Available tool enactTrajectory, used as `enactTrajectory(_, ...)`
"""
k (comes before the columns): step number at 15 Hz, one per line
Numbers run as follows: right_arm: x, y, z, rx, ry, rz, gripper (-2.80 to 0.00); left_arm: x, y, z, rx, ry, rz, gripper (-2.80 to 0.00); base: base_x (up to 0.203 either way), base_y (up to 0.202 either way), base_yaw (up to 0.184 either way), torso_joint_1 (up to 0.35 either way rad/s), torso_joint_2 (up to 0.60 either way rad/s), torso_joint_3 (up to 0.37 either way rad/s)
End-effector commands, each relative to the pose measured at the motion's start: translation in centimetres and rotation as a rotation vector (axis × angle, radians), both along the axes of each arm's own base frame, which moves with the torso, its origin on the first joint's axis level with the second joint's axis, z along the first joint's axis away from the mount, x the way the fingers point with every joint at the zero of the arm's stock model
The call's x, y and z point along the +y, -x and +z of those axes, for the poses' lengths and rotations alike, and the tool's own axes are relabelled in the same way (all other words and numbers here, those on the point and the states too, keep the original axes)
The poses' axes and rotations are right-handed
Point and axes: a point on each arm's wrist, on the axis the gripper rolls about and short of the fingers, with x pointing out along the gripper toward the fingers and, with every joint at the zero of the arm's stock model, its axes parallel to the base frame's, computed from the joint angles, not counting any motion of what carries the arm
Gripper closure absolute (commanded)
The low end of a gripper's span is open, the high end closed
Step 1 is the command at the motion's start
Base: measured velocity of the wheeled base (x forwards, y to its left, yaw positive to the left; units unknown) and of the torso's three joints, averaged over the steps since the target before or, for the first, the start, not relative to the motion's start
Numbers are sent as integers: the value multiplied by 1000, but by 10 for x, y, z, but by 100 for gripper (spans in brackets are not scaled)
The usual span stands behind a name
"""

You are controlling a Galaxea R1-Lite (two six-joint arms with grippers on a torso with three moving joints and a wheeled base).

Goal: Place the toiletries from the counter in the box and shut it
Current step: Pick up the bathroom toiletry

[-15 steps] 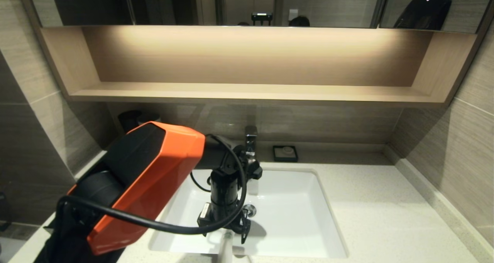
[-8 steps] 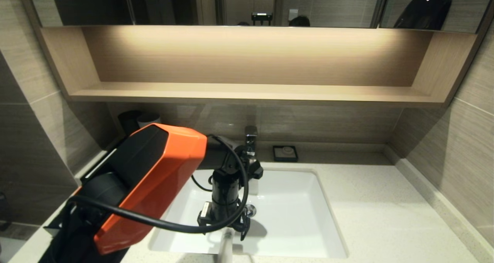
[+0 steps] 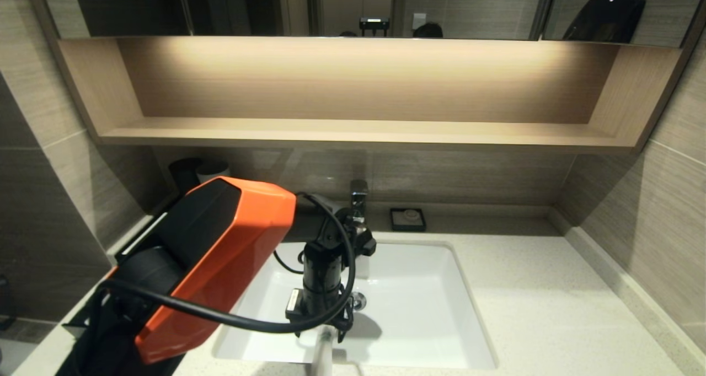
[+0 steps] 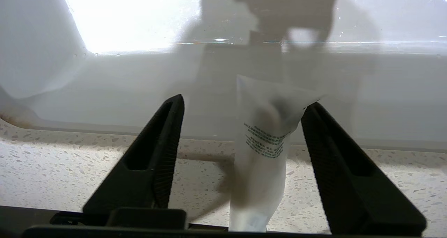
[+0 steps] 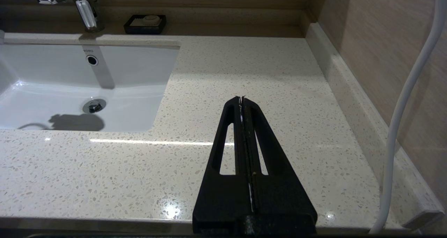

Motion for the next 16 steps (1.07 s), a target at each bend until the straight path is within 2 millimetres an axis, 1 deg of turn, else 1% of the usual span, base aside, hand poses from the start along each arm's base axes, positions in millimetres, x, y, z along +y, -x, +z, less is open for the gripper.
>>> enactTrajectory(1, 0, 0, 0, -1, 0, 0, 0, 0, 0, -1, 6, -6, 4, 0, 0, 0, 0, 0, 0, 0)
enactTrajectory(11, 0, 0, 0, -1, 0, 0, 0, 1, 1, 1, 5, -5, 4, 0, 0, 0, 0, 0, 0, 0)
enactTrajectory(13, 0, 0, 0, 0, 0, 0, 0, 2, 1, 4, 1, -1, 7, 0, 0, 0, 0, 0, 0, 0)
enactTrajectory(16, 0, 0, 0, 0, -1, 0, 0, 8, 0, 14, -2, 4, 26, 0, 0, 0, 0, 0, 0, 0)
